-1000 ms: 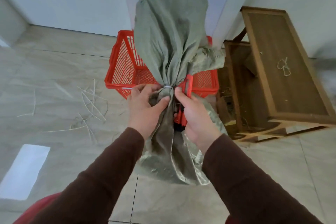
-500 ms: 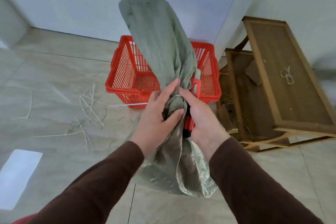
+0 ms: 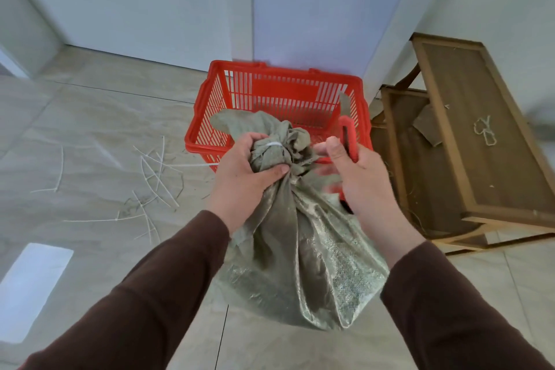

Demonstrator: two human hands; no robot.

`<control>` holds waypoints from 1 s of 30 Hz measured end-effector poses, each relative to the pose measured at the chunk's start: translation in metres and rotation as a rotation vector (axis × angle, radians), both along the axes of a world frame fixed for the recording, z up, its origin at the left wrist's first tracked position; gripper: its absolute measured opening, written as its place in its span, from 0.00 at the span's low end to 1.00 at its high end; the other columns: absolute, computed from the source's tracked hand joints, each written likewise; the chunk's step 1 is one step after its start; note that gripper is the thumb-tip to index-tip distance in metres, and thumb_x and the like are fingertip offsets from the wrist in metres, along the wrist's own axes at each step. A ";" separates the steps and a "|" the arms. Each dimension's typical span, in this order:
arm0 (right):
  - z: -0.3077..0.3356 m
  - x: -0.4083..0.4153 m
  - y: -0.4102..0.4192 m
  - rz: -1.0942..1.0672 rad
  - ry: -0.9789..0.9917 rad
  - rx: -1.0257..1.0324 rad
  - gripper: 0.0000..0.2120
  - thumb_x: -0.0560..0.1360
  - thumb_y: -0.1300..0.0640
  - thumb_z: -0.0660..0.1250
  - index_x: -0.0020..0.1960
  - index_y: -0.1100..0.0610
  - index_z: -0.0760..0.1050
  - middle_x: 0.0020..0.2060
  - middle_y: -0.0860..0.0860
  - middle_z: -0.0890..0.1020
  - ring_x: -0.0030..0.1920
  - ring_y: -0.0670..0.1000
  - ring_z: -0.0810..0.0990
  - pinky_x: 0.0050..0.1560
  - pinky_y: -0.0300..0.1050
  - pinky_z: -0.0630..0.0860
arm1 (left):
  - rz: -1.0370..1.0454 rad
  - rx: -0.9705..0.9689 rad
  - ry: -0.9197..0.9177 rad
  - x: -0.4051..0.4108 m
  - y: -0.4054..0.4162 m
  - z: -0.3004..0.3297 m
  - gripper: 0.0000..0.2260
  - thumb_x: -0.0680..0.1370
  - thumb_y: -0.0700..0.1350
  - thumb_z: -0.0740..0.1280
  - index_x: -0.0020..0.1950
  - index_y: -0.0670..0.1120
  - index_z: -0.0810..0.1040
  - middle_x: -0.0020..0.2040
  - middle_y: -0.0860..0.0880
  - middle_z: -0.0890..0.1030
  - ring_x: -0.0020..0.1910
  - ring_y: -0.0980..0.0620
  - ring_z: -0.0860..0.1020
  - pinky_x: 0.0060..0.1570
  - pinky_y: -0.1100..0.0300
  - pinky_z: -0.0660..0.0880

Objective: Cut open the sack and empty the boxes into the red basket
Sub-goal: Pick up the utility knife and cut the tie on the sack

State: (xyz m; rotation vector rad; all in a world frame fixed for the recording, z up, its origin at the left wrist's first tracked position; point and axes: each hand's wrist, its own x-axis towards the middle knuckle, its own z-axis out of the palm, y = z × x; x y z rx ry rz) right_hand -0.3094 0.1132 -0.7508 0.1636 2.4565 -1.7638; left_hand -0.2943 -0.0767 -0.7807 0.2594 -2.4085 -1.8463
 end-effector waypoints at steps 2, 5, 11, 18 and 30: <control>0.000 0.000 0.009 0.081 0.152 0.260 0.14 0.81 0.34 0.62 0.48 0.43 0.77 0.35 0.47 0.82 0.29 0.40 0.77 0.32 0.36 0.73 | 0.019 -0.060 0.014 -0.002 -0.003 -0.002 0.19 0.70 0.46 0.79 0.56 0.56 0.76 0.48 0.57 0.83 0.47 0.63 0.81 0.50 0.62 0.78; -0.001 0.007 0.002 0.279 0.259 0.530 0.21 0.81 0.28 0.51 0.48 0.43 0.70 0.29 0.43 0.74 0.26 0.41 0.73 0.28 0.36 0.66 | 0.047 -0.101 0.019 -0.005 -0.002 -0.005 0.17 0.70 0.47 0.78 0.54 0.57 0.76 0.46 0.58 0.83 0.45 0.65 0.80 0.45 0.66 0.75; 0.000 0.021 -0.004 0.387 0.287 0.645 0.13 0.83 0.36 0.60 0.52 0.44 0.73 0.36 0.45 0.80 0.37 0.46 0.78 0.41 0.51 0.77 | 0.069 -0.109 0.019 -0.010 -0.002 -0.004 0.16 0.71 0.44 0.77 0.54 0.54 0.76 0.45 0.57 0.83 0.42 0.67 0.79 0.39 0.75 0.71; -0.007 0.019 -0.005 0.316 0.234 0.619 0.12 0.82 0.37 0.61 0.52 0.44 0.74 0.36 0.46 0.80 0.37 0.47 0.78 0.40 0.51 0.76 | 0.054 -0.091 0.026 -0.011 0.004 -0.005 0.17 0.71 0.45 0.77 0.57 0.53 0.76 0.48 0.55 0.83 0.45 0.62 0.80 0.45 0.66 0.76; -0.009 0.015 -0.007 0.190 0.210 0.640 0.13 0.81 0.35 0.61 0.49 0.44 0.74 0.33 0.44 0.80 0.34 0.44 0.78 0.36 0.47 0.74 | -0.044 -0.174 0.054 -0.010 0.010 -0.008 0.17 0.73 0.51 0.75 0.58 0.58 0.73 0.49 0.58 0.82 0.48 0.63 0.80 0.50 0.59 0.78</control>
